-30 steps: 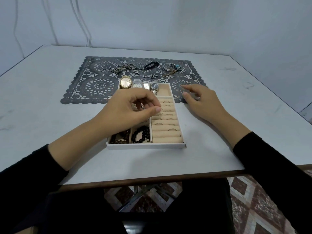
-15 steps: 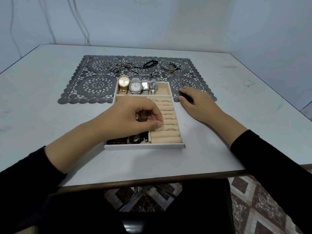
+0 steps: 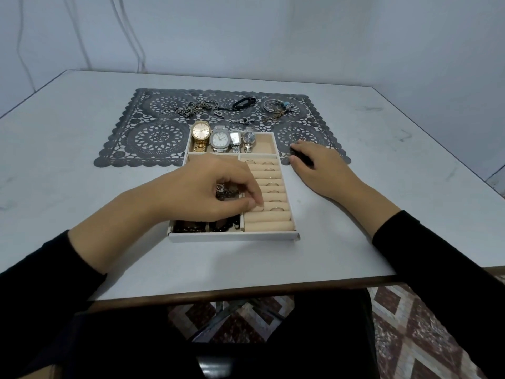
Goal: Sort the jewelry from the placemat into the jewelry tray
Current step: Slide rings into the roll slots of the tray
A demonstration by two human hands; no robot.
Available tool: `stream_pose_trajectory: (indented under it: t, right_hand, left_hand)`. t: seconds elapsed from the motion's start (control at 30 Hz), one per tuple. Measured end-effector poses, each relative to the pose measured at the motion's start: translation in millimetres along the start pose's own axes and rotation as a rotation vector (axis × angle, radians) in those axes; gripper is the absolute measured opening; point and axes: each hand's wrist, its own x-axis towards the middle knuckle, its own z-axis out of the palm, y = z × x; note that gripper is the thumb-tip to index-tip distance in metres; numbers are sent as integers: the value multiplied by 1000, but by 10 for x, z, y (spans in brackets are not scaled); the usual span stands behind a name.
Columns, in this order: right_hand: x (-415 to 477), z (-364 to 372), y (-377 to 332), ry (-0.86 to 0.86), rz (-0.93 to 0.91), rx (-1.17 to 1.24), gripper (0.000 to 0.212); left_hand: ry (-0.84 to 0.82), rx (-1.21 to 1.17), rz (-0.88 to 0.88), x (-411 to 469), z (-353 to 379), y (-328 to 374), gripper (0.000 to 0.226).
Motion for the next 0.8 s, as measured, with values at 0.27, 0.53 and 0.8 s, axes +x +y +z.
stream_pose_trajectory:
  t: [0.27, 0.53, 0.8]
  right_hand:
    - [1, -12, -3, -8, -10, -13, 42]
    - [-5, -26, -28, -9, -12, -8, 41]
    - [-8, -14, -6, -1, -8, 13, 41]
  left_hand:
    - [-26, -5, 0, 12, -33, -21, 11]
    - [-73, -83, -74, 59, -55, -22, 11]
    - [-119, -81, -126, 94, -68, -24, 11]
